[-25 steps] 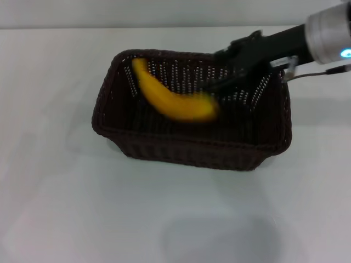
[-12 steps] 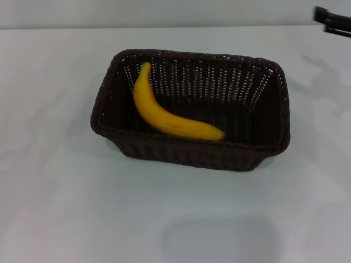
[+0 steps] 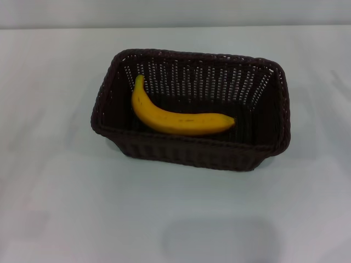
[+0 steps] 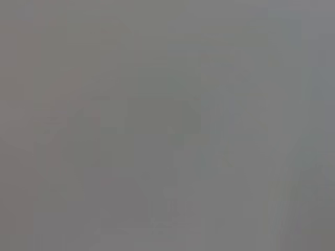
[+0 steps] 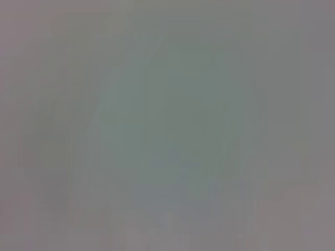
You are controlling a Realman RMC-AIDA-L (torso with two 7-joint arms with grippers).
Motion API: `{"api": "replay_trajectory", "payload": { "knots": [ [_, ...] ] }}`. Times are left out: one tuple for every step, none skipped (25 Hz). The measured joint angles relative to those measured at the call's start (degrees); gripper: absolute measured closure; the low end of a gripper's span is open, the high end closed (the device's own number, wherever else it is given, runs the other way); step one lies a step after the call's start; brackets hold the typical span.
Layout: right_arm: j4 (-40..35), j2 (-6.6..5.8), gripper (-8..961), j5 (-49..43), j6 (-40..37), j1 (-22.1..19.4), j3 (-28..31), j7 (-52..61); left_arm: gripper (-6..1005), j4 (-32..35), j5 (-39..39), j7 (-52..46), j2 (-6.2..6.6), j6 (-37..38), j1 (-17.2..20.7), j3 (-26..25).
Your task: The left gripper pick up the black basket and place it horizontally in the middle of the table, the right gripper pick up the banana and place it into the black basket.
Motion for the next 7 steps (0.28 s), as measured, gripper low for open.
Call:
{"api": "replay_trajectory", "payload": {
  "knots": [
    [-1.6, 0.01, 107, 2.0, -1.2, 0.4, 0.1, -2.0, 384, -1.7, -0.1, 1.7, -0.23, 0.0, 0.1, 0.0],
    [-2.5, 0.01, 108, 3.1, -1.8, 0.6, 0.2, -3.1, 384, -3.4, -0.1, 3.1, -0.39, 0.0, 0.3, 0.0],
    [-3.6, 0.01, 108, 4.8, -2.3, 0.7, 0.3, -4.4, 384, -5.3, -0.2, 4.7, -0.47, 0.0, 0.4, 0.0],
    [-4.1, 0.01, 108, 5.5, -2.4, 0.7, 0.3, -4.7, 384, -7.0, -0.6, 6.2, -0.50, 0.0, 0.5, 0.0],
    [-4.5, 0.01, 108, 6.3, -2.1, 0.6, 0.4, -4.9, 384, -8.7, -1.0, 7.8, -0.51, 0.0, 0.6, 0.0],
    [-4.6, 0.01, 108, 6.7, -1.5, 0.5, 0.4, -4.9, 384, -9.9, -1.6, 9.3, -0.51, 0.1, 0.6, 0.0],
    [-4.7, 0.01, 108, 6.8, -0.9, 0.3, 0.4, -4.9, 384, -11.2, -2.3, 11.0, -0.51, 0.2, 0.6, 0.0]
  ]
}}
